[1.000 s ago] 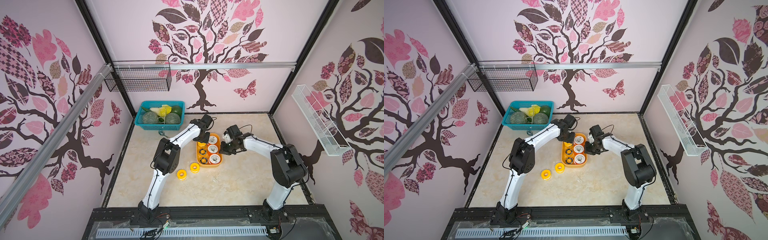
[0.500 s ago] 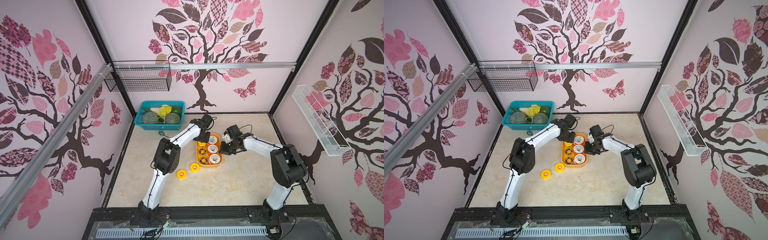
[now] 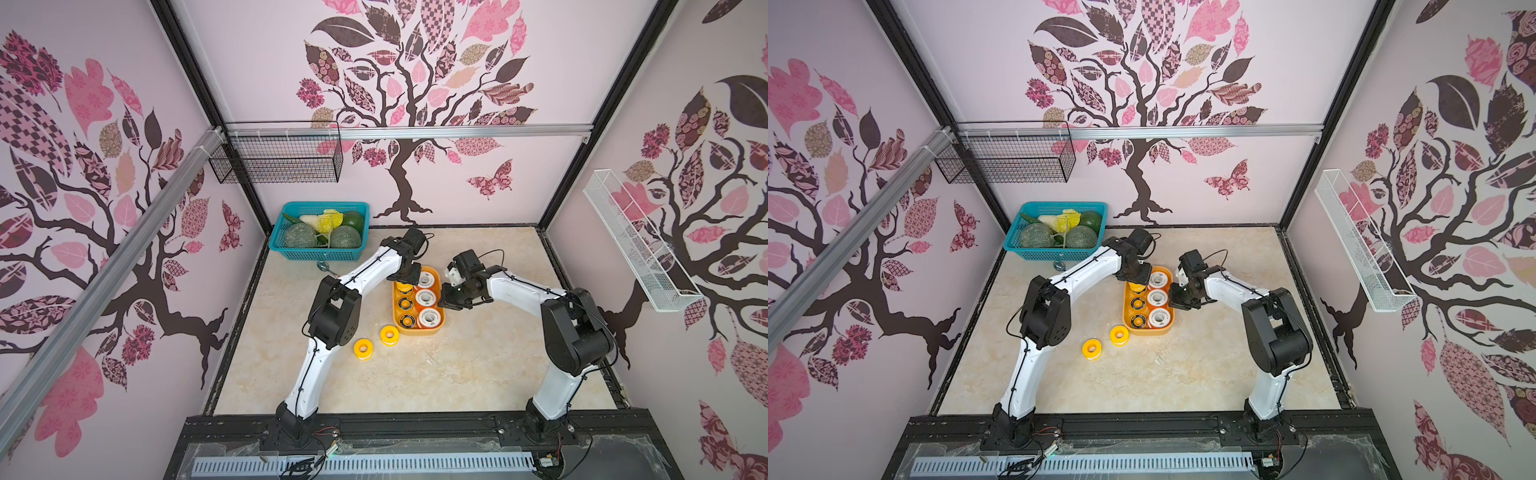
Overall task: Put the sealing tape into the storage box
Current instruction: Place the sealing tape in the storage box.
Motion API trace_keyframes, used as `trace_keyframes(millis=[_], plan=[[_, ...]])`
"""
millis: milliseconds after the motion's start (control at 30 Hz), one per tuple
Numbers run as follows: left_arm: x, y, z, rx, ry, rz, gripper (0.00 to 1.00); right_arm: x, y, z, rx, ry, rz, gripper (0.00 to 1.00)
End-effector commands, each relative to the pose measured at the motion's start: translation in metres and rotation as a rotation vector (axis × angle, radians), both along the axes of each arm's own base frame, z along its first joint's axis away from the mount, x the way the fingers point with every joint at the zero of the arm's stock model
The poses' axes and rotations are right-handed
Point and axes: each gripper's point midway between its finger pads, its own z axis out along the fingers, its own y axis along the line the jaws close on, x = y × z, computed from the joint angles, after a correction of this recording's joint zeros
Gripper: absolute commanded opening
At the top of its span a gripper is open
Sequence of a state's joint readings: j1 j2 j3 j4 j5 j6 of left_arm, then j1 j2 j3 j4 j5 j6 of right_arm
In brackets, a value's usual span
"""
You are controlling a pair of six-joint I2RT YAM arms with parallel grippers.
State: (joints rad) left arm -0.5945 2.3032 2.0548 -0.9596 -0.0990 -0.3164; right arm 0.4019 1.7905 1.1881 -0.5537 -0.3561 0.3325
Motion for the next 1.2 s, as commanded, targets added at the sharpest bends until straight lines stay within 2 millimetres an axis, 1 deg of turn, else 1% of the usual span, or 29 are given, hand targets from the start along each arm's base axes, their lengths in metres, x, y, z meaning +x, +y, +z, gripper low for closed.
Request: trace_keyframes(millis=[0,300,667,800,933,1033,1133,1167], plan=[[0.002,-0.004,0.001,-0.01,0.0,-0.003,0.62,-0.011,0.002,0.011,0.004,0.006,0.027,0.14],[0.0,-0.004,0.007,-0.025,-0.008,-0.004,0.66,-0.01,0.002,0.01,0.004,0.007,0.026,0.14],[0.0,-0.004,0.012,-0.031,-0.017,-0.004,0.68,-0.011,0.002,0.01,0.004,0.006,0.027,0.14],[0.001,-0.005,0.019,-0.041,-0.031,-0.006,0.68,-0.01,0.002,0.011,0.005,0.004,0.026,0.14],[0.002,-0.006,0.035,-0.061,-0.064,-0.014,0.68,-0.01,0.002,0.011,0.005,0.003,0.024,0.14],[0.002,-0.007,0.054,-0.095,-0.112,-0.024,0.68,-0.009,0.002,0.013,0.006,-0.004,0.024,0.14],[0.002,-0.007,0.079,-0.137,-0.175,-0.028,0.69,-0.007,0.001,0.016,0.001,-0.014,0.021,0.14],[-0.003,-0.004,0.081,-0.138,-0.18,-0.028,0.68,-0.007,0.001,0.017,-0.002,-0.018,0.021,0.14]])
